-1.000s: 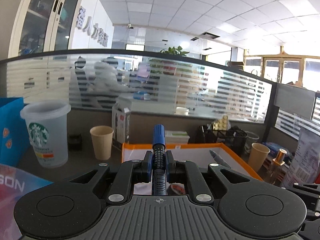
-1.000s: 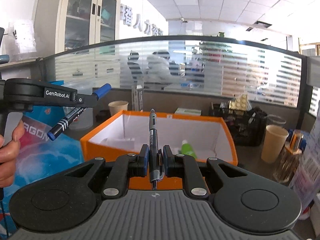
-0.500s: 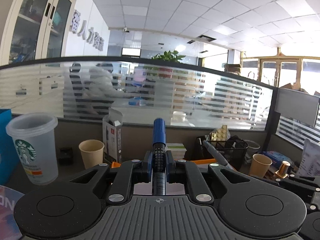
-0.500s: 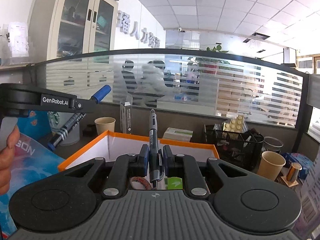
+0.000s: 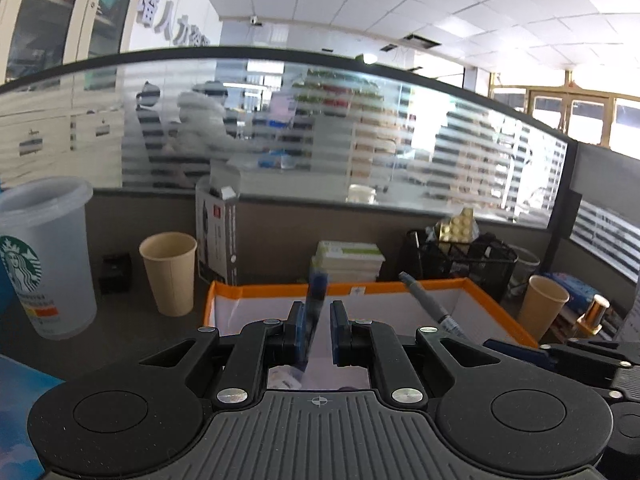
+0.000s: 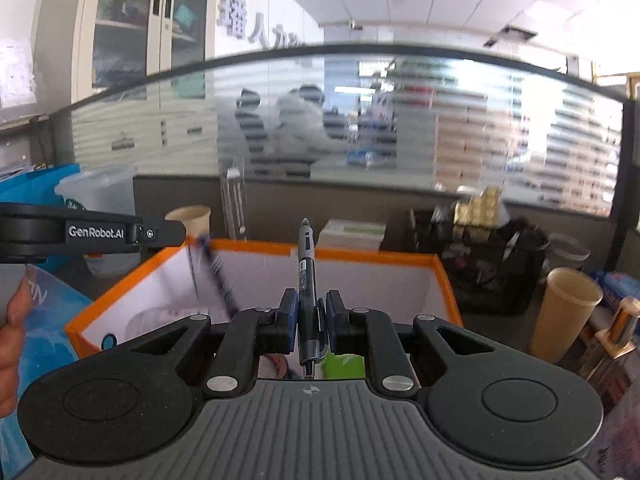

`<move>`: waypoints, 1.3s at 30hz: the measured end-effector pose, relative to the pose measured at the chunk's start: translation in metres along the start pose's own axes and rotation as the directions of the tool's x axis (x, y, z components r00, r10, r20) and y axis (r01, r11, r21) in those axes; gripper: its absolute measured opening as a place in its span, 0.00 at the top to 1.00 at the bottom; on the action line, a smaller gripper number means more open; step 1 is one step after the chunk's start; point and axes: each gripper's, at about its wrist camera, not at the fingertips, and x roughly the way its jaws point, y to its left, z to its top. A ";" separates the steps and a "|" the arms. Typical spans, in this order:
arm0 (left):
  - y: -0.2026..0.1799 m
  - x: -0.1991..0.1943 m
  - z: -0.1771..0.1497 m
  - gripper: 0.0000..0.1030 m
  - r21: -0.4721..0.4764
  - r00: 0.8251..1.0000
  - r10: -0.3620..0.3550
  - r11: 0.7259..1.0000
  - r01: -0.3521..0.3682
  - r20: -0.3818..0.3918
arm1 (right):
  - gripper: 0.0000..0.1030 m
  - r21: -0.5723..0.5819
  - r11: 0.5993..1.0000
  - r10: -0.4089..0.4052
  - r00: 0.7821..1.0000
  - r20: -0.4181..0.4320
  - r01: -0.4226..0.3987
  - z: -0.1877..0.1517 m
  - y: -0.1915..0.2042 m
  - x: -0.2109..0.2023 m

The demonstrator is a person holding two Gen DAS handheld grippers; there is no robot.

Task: Organize rigid objects
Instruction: 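Carry the pen in the right tool over the box while the left tool carries the marker, then open the left tool dropping the blue marker while the right tool releases the black pen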

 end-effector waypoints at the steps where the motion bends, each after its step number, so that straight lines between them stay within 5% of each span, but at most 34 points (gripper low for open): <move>1: 0.000 0.002 -0.001 0.89 0.000 1.000 -0.003 1.000 0.003 -0.009 | 0.87 0.004 1.000 0.006 1.000 -0.017 -0.006 -0.001 -0.001 0.005; 16: 0.003 0.024 -0.016 0.89 0.008 0.995 -0.032 0.999 0.033 -0.096 | 0.88 0.020 0.999 0.033 0.978 -0.207 -0.030 -0.008 -0.006 0.058; 34: 0.006 0.019 -0.020 0.85 0.018 0.995 -0.025 0.999 0.027 -0.100 | 0.88 0.031 0.999 0.010 0.985 -0.175 -0.005 -0.006 -0.002 0.041; 37: 0.006 0.005 -0.019 0.76 0.016 0.997 -0.025 1.000 0.026 -0.076 | 0.88 0.030 1.000 0.007 0.990 -0.141 -0.003 -0.002 0.001 0.023; 39: 0.006 -0.007 -0.018 0.54 0.021 0.999 -0.017 1.000 0.018 -0.051 | 0.88 0.026 1.000 0.010 0.994 -0.112 -0.007 0.001 0.003 0.007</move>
